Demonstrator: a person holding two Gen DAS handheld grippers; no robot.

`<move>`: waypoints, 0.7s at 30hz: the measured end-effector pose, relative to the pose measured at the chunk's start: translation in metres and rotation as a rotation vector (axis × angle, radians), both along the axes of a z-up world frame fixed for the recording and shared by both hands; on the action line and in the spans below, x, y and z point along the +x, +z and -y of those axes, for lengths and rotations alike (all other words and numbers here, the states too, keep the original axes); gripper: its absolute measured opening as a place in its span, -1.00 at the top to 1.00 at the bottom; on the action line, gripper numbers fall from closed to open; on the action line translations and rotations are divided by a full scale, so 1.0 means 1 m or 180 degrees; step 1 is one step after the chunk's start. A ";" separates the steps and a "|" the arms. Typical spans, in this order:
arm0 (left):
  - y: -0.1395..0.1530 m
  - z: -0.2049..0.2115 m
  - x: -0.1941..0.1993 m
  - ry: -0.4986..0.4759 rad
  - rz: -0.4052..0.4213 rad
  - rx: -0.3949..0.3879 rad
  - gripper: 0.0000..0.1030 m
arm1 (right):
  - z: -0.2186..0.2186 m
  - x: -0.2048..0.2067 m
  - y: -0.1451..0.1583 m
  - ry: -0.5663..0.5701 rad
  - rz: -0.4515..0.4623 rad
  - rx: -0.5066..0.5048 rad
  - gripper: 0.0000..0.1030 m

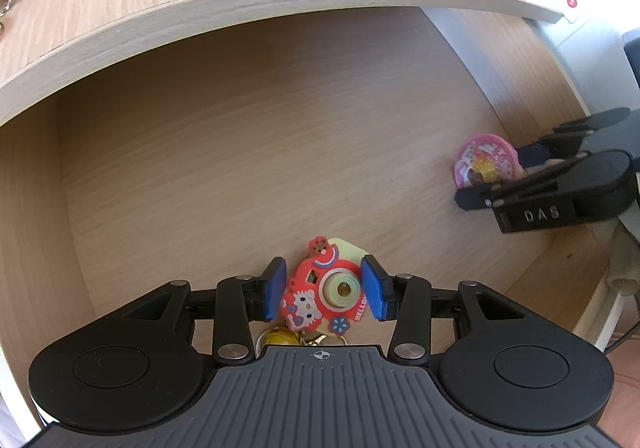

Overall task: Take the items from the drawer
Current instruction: 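Grasp the red lens toy with the left gripper while the right gripper reaches for the cupcake toy, then grasp the yellow-pink cupcake toy with the right gripper and lift it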

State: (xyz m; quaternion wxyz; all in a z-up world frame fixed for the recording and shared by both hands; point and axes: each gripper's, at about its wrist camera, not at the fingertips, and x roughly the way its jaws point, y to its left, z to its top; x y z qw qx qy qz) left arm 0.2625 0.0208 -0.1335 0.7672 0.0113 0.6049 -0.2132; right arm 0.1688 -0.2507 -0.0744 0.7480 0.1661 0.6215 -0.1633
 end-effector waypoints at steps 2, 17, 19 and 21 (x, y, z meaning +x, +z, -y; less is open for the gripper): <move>0.000 0.002 -0.002 -0.0129 0.0015 -0.0007 0.09 | 0.001 0.001 0.001 -0.0020 0.0042 0.0020 -0.09; 0.003 0.016 -0.024 -0.0958 0.0165 0.0060 0.08 | -0.009 0.008 0.011 -0.0006 0.0204 0.0030 0.14; 0.002 0.020 -0.023 -0.0972 0.0121 0.0048 0.05 | -0.010 0.009 0.011 -0.0022 0.0198 0.0014 0.13; 0.000 0.026 -0.027 -0.0985 0.0067 0.0060 0.04 | -0.009 0.010 0.012 -0.0073 0.0176 -0.0005 0.07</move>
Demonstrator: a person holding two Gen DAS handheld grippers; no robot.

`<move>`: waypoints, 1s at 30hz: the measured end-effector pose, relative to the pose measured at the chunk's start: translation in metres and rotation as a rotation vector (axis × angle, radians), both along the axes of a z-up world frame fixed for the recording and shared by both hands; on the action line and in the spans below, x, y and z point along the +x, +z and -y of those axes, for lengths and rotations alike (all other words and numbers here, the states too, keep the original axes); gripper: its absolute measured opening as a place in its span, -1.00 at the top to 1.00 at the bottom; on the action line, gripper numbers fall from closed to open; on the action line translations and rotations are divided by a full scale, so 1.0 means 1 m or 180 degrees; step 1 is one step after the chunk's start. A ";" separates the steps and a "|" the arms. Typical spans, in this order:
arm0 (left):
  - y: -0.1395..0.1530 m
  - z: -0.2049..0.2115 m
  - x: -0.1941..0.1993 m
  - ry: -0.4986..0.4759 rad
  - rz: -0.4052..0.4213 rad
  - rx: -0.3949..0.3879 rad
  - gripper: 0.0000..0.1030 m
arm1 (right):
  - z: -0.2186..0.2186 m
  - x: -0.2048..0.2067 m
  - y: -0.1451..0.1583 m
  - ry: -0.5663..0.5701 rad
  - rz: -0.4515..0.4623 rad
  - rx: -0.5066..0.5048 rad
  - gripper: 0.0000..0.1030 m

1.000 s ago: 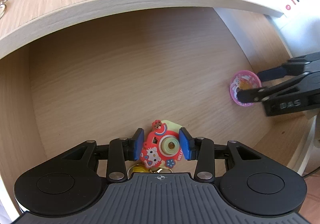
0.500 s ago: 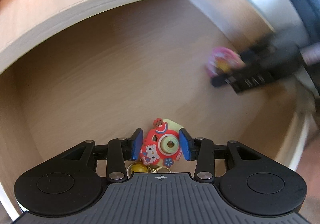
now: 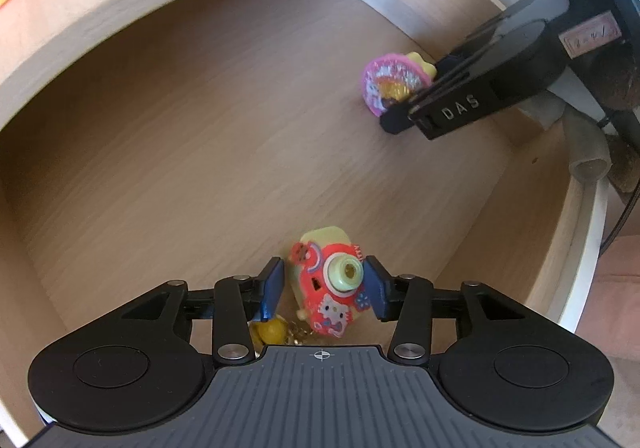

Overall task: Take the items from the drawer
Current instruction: 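Grasp the yellow-pink cupcake toy with the right gripper and lift it, then lift both toys out of the drawer and set them on the desktop beside the PC case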

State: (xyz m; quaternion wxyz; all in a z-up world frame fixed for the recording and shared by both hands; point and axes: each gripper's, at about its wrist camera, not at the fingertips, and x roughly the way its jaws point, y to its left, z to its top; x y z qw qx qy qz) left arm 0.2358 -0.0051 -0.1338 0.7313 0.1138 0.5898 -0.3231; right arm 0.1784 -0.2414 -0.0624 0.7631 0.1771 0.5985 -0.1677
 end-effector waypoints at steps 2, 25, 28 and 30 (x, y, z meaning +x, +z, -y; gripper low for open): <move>-0.004 0.004 -0.001 -0.0050 -0.0111 0.0048 0.08 | 0.001 0.000 0.001 -0.0051 0.0003 0.0022 0.00; 0.042 -0.038 -0.021 0.0684 0.0025 -0.0212 0.14 | 0.002 -0.043 0.034 -0.0018 0.0569 0.0215 0.19; 0.088 -0.048 -0.027 0.0715 0.0268 -0.0484 0.14 | 0.004 -0.053 0.072 -0.0078 0.0839 0.0136 0.19; 0.127 -0.055 -0.027 0.0724 0.0570 -0.0623 0.14 | 0.007 -0.059 0.102 -0.0132 0.1084 0.0026 0.19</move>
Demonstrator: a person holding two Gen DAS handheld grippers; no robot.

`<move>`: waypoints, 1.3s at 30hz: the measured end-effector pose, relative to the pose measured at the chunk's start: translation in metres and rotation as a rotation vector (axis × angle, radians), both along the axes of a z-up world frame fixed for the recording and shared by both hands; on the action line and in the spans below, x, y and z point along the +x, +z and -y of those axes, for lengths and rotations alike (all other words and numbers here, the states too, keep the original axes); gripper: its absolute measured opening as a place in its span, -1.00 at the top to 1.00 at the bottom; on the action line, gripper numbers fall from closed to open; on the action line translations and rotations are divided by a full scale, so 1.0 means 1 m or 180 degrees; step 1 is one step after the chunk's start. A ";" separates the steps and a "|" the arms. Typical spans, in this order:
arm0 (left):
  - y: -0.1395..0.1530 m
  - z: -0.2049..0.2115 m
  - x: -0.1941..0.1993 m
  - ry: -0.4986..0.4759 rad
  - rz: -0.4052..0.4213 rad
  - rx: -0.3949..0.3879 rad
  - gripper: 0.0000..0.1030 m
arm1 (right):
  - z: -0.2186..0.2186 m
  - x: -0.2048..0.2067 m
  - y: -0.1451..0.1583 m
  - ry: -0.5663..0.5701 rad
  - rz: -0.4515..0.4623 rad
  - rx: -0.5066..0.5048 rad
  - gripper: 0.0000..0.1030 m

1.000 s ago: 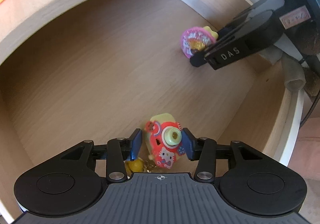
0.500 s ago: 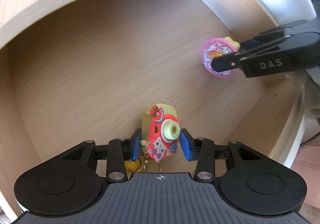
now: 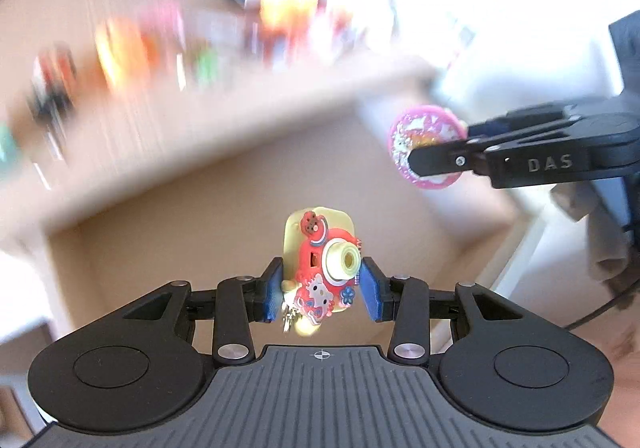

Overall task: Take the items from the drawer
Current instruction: 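Lift both toys out of the drawer and set them on the desktop beside the PC case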

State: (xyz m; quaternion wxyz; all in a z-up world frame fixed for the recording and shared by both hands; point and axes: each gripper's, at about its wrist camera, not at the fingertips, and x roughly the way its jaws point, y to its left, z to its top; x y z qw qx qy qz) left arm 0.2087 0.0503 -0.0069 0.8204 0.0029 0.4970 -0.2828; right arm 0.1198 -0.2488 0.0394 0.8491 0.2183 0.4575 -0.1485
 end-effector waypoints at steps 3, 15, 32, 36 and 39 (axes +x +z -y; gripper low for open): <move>0.057 -0.010 0.007 0.0132 0.0489 -0.0141 0.14 | 0.007 -0.006 0.055 -0.0119 0.0443 -0.0199 0.19; 0.103 -0.014 0.112 0.0872 0.0977 -0.0376 0.14 | 0.046 0.019 0.138 -0.0289 0.1203 -0.0632 0.19; -0.011 0.010 0.162 0.0867 0.0677 0.0123 0.08 | 0.088 0.053 0.055 -0.0311 0.0536 -0.0267 0.19; -0.010 0.010 0.161 0.0870 0.0725 0.0161 0.05 | 0.088 0.055 0.048 -0.0308 0.0465 -0.0244 0.19; 0.003 -0.003 0.159 0.1057 0.0787 -0.0047 0.10 | 0.087 0.056 0.044 -0.0327 0.0406 -0.0271 0.19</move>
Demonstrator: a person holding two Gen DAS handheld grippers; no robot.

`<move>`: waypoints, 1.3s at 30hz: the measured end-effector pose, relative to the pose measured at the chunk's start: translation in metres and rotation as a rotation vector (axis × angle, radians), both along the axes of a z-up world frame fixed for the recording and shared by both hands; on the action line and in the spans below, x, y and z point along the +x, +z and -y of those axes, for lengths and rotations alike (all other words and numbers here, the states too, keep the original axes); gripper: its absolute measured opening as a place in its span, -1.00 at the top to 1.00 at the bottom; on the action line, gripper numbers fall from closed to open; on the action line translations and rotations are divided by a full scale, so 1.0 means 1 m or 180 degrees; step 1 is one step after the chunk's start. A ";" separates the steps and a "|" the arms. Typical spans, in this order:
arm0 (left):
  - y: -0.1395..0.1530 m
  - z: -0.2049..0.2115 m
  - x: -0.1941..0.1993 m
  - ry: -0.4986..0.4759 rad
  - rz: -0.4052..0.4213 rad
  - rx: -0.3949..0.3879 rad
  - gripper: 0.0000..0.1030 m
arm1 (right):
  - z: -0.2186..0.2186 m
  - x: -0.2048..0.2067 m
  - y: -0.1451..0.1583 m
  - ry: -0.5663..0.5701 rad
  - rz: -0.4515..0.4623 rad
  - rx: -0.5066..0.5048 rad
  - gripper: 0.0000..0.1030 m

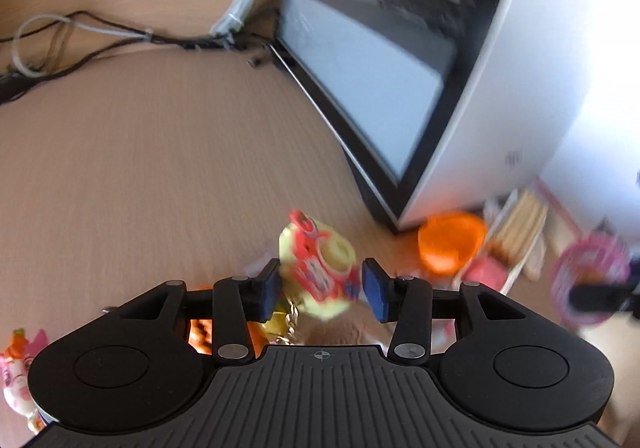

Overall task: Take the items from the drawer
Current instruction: 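Lift both toys out of the drawer and set them on the desktop beside the PC case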

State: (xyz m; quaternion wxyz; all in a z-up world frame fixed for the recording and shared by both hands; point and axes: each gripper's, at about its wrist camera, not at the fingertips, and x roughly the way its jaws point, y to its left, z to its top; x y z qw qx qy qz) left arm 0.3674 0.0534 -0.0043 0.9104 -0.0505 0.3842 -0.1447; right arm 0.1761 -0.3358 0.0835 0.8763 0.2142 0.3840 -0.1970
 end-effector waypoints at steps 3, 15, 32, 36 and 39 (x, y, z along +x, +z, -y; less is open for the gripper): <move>0.024 -0.016 -0.009 0.0080 0.0209 -0.0218 0.11 | -0.003 0.000 -0.002 -0.0027 -0.0066 -0.0114 0.19; 0.057 -0.066 -0.069 0.0439 0.0302 -0.0482 0.11 | -0.028 0.014 -0.016 0.0209 -0.0111 -0.0114 0.19; 0.024 -0.118 -0.153 0.0985 -0.0150 -0.0563 0.11 | -0.049 0.112 -0.048 0.0563 0.0099 -0.0298 0.11; 0.021 -0.122 -0.153 0.1065 -0.0160 -0.0560 0.11 | -0.049 0.110 -0.046 0.0528 0.0077 -0.0347 0.03; 0.019 -0.124 -0.150 0.1102 -0.0180 -0.0530 0.11 | -0.053 0.102 -0.043 0.0529 0.0075 -0.0428 -0.08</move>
